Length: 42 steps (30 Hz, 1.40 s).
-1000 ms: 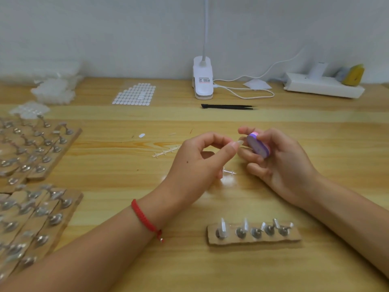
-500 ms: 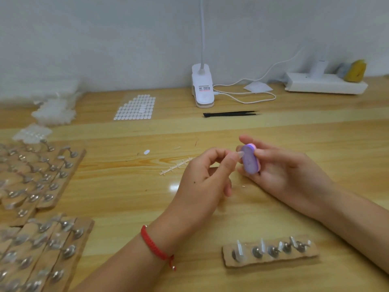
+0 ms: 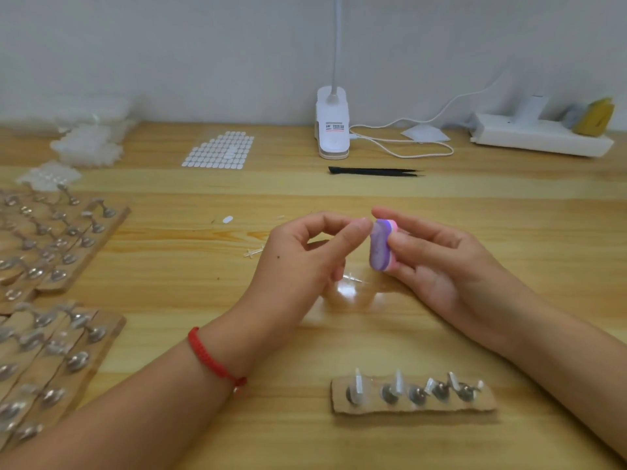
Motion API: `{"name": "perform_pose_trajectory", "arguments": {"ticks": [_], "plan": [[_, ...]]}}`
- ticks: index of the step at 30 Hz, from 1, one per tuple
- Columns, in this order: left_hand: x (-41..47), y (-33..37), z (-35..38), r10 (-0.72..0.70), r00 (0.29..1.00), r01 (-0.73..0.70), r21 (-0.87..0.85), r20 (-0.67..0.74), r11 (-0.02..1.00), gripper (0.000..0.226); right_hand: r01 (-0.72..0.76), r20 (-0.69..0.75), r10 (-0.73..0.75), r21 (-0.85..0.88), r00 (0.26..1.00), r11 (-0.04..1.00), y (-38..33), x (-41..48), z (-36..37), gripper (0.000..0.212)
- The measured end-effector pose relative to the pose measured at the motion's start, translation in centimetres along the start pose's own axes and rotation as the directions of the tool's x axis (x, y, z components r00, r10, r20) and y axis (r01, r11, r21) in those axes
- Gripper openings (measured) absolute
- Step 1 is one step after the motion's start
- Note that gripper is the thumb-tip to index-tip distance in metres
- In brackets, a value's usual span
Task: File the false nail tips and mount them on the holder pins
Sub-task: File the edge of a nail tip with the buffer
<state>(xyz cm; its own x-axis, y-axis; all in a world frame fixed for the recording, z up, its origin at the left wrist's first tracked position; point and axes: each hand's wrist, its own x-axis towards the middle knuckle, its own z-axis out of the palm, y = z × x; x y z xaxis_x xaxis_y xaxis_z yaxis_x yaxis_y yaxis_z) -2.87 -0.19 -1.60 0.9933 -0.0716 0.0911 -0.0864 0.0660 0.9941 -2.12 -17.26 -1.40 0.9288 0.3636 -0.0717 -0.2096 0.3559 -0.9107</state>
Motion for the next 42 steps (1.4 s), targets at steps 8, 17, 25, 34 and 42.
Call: {"name": "perform_pose_trajectory", "arguments": {"ticks": [8,17,25,34,42], "plan": [[0.12,-0.1,0.07,0.048,0.999,-0.048,0.0,0.009,0.999,0.016,0.011,0.001,-0.011,-0.013,1.0,1.0,-0.01,0.03,0.01,0.033],[0.12,-0.18,-0.18,0.06,0.998,-0.06,0.003,0.001,0.998,0.015,0.028,-0.002,-0.028,-0.081,1.0,0.996,0.13,-0.01,0.22,0.028],[-0.01,-0.38,-0.26,0.061,0.998,-0.063,0.066,0.035,0.996,0.016,0.052,-0.046,-0.056,-0.09,0.997,0.995,0.3,-0.13,0.45,0.024],[-0.42,-0.1,0.03,0.067,0.998,-0.067,0.047,0.0,0.997,0.016,0.058,-0.049,-0.064,-0.116,0.997,0.992,0.3,-0.16,0.65,0.029],[-0.41,-0.1,-0.11,0.076,0.997,-0.074,0.061,-0.033,0.995,0.016,0.044,-0.046,-0.05,-0.118,0.998,0.992,0.28,-0.19,0.68,0.035]]}}
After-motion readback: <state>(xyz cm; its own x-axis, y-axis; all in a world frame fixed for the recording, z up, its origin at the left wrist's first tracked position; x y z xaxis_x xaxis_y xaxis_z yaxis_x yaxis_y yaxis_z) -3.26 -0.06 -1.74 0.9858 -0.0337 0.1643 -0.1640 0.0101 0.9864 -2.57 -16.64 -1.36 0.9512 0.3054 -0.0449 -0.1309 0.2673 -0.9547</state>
